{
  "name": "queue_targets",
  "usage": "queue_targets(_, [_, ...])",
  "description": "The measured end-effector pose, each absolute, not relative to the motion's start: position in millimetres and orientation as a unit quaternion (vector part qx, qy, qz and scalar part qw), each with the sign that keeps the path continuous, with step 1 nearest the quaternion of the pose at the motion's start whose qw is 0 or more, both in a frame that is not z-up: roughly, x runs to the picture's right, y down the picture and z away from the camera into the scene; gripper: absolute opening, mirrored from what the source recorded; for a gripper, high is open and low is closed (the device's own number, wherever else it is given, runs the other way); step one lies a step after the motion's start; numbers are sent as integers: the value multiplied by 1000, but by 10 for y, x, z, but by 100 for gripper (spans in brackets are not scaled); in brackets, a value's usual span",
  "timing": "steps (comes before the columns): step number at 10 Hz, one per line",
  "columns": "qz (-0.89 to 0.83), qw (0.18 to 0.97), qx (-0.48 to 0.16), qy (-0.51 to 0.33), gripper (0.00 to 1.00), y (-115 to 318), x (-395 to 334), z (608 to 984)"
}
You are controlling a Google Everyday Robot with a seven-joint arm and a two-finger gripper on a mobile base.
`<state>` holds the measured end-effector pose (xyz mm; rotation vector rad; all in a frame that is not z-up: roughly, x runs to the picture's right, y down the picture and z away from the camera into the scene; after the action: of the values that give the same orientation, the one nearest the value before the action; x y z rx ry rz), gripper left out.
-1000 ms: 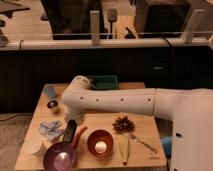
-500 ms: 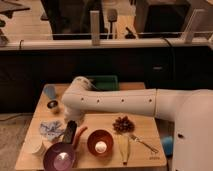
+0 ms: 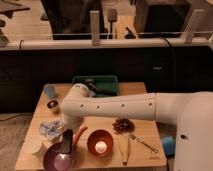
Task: Place eraser in purple bowl
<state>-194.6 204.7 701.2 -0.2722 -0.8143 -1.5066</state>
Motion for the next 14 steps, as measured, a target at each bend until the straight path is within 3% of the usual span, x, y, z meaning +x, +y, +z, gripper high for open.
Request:
queue_targets(2, [-693, 602, -116, -379, 3, 2230, -2107, 6991])
queue_targets(3, [-703, 585, -116, -388, 10, 2301, -2164, 6987])
queue_targets(8, [-728, 526, -142, -416, 63, 2453, -2343, 6988])
queue_targets(10, [-731, 515, -157, -419, 78, 2481, -2361, 6999])
queue_targets(14, [-726, 514, -168, -425, 80, 2493, -2331, 7025])
